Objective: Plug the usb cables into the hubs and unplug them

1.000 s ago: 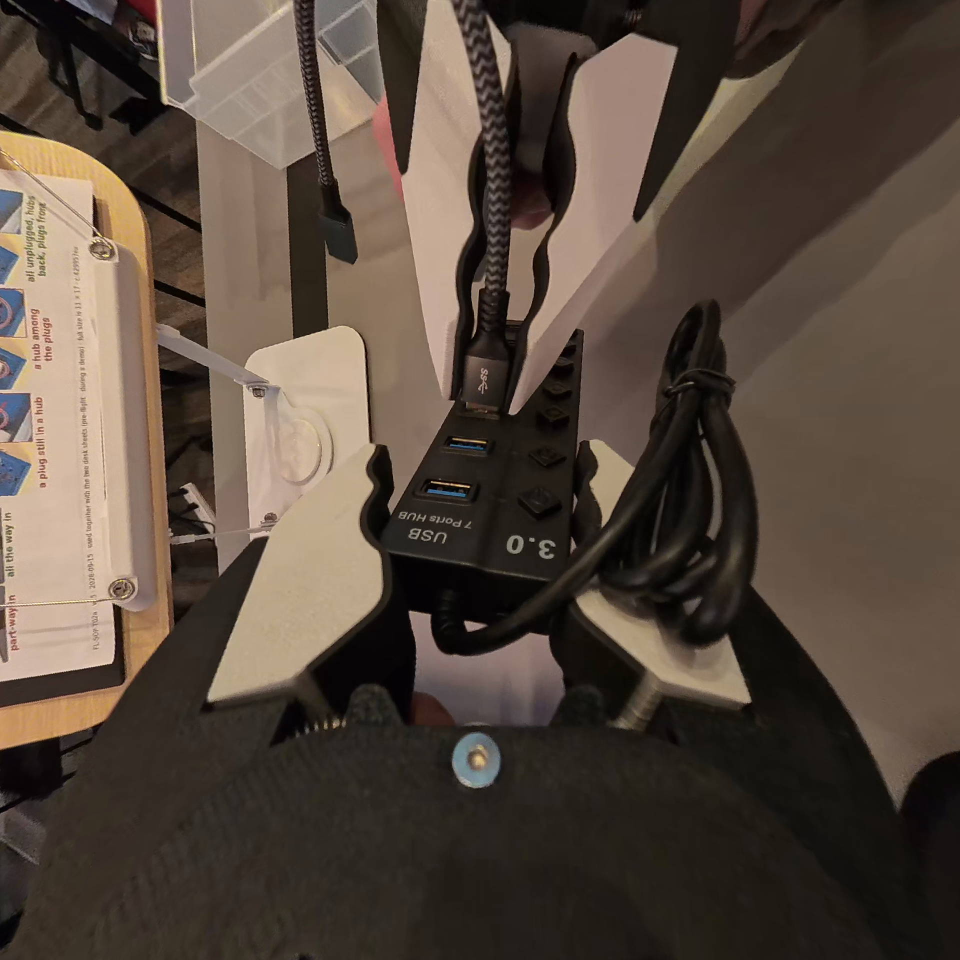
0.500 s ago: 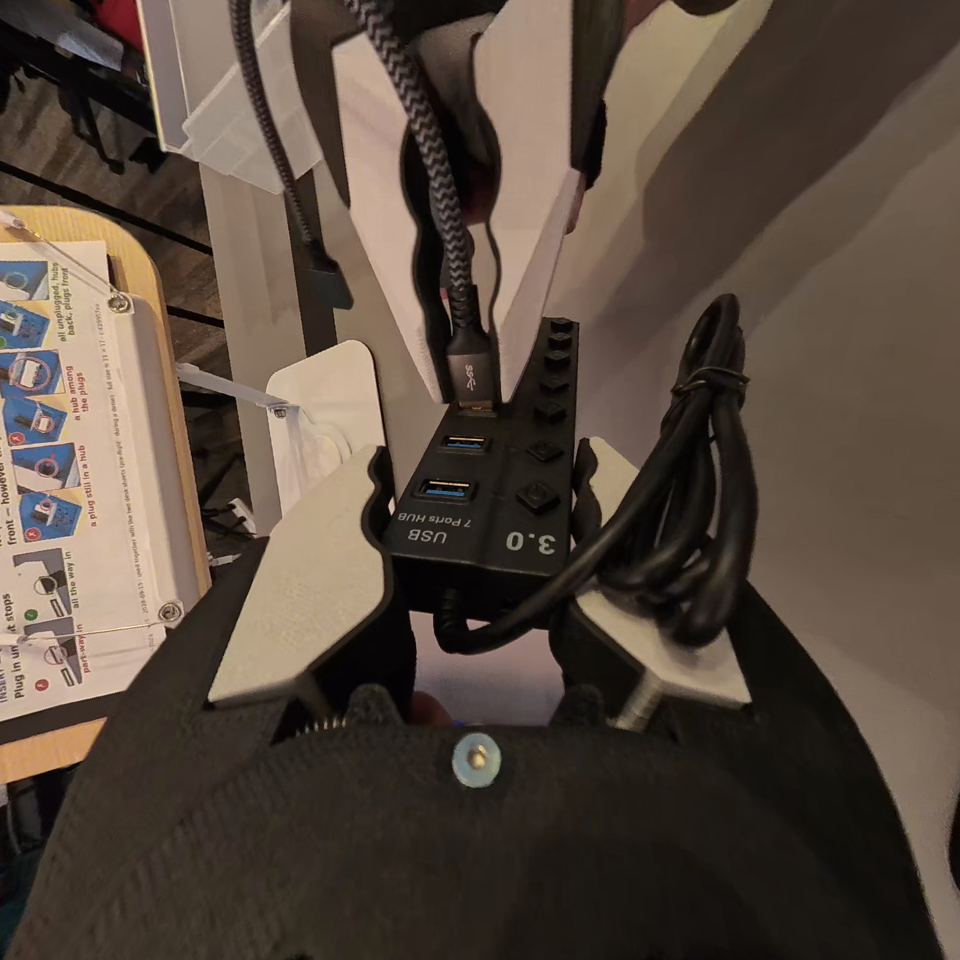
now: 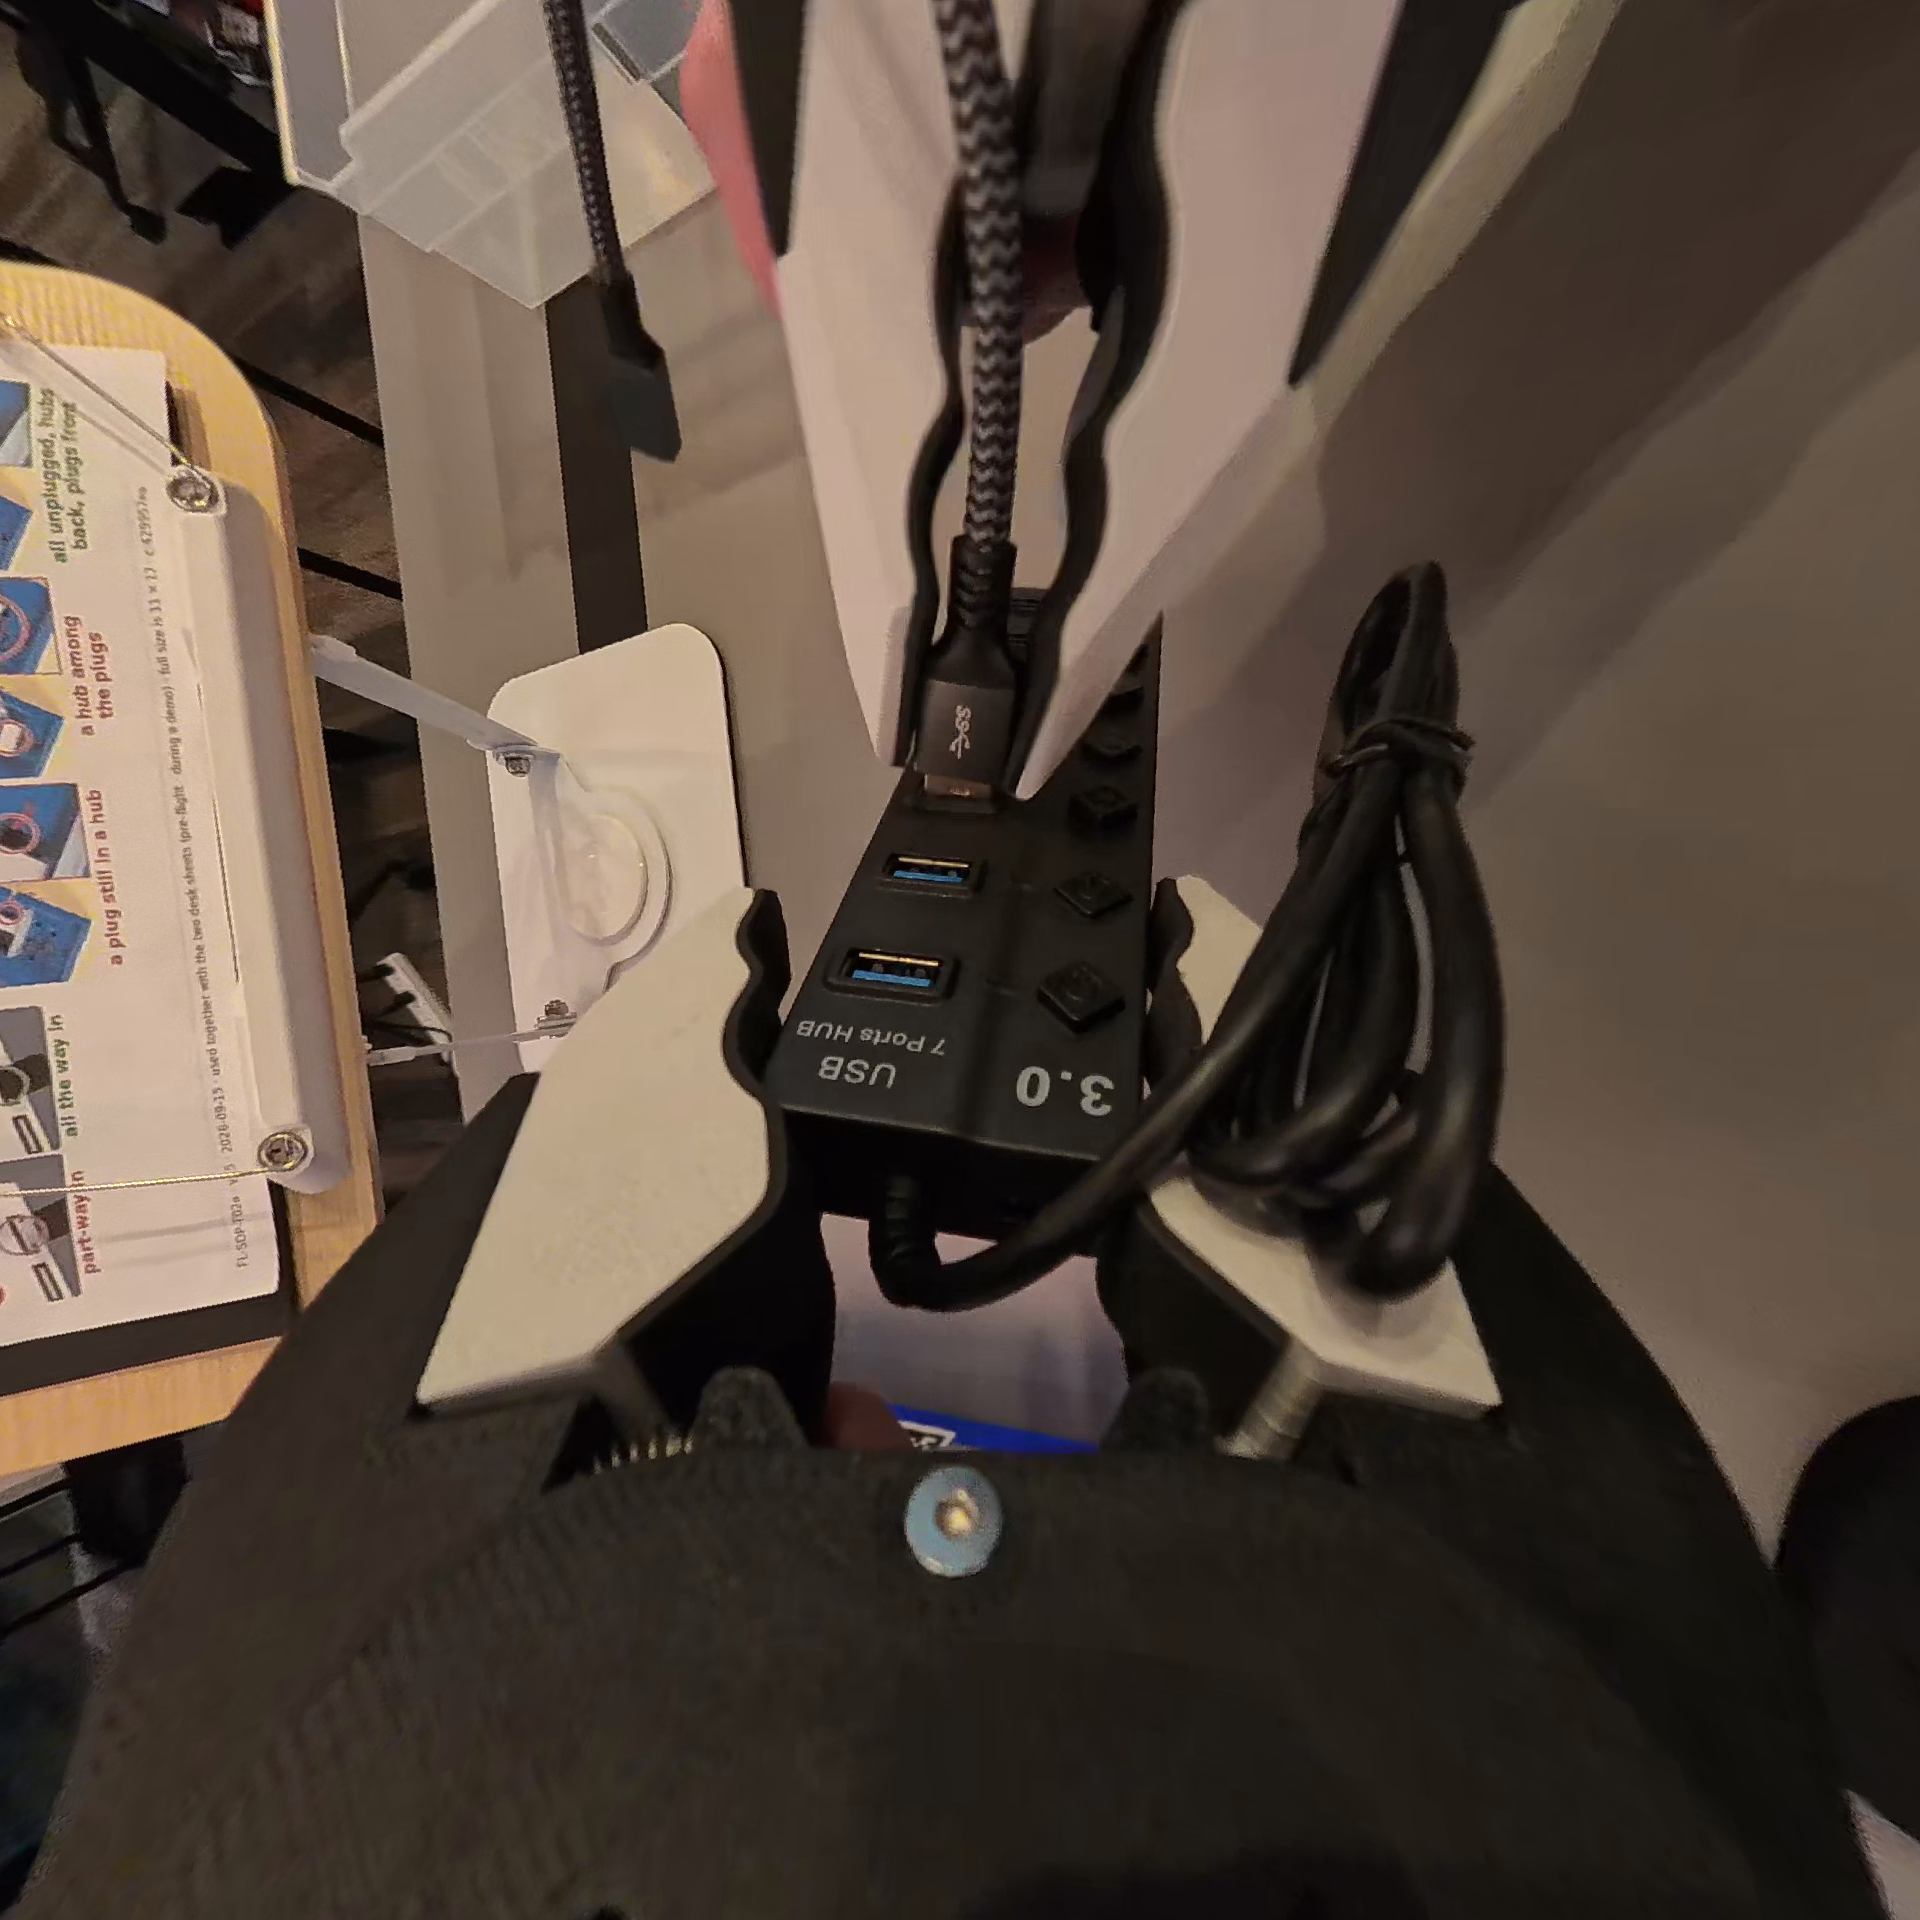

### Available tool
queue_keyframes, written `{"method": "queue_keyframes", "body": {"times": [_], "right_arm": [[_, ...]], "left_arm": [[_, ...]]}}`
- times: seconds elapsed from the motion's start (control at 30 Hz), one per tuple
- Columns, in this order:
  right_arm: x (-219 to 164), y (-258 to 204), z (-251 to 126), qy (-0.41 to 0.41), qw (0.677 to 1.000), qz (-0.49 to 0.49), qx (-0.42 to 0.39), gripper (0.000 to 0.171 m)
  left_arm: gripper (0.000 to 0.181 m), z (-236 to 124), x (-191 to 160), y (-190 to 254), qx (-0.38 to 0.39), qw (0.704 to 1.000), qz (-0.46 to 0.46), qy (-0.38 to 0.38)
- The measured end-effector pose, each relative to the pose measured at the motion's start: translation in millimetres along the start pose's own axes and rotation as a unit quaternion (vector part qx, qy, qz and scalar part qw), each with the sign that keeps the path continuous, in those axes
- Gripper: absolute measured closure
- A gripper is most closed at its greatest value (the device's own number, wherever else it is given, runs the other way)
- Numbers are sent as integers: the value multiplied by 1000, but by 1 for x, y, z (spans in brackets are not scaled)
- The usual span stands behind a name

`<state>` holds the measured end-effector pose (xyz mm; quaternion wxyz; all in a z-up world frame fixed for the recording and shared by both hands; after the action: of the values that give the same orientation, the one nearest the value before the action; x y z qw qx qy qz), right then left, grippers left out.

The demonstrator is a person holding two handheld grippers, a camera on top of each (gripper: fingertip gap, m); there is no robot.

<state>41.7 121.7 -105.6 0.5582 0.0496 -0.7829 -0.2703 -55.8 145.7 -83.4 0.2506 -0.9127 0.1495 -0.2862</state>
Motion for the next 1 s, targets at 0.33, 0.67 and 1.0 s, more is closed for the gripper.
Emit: {"method": "queue_keyframes", "body": {"times": [0.33, 0.67, 1.0], "right_arm": [[-10, 6, -8, -4, 995, 67, 73, 158], [-6, 8, -9, -11, 999, 36, 38, 157], [0, 4, -3, -6, 999, 43, 34, 157]], "left_arm": [[118, 10, 7, 4, 6, 998, 61, -20], [118, 8, 8, -2, 17, 997, 76, -30], [118, 0, -1, 2, 28, 997, 67, -11]]}}
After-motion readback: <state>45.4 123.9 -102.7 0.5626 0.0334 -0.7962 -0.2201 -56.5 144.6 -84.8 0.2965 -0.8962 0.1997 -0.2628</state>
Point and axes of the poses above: each gripper's, where its closed fingertips meet, z out along the fingers, x out of its top, y = z × x across the jaws, the point moved 6 cm from there along -z, back along the fingers, and after that the axes turned 9 degrees about x, right-handed, at the moved point
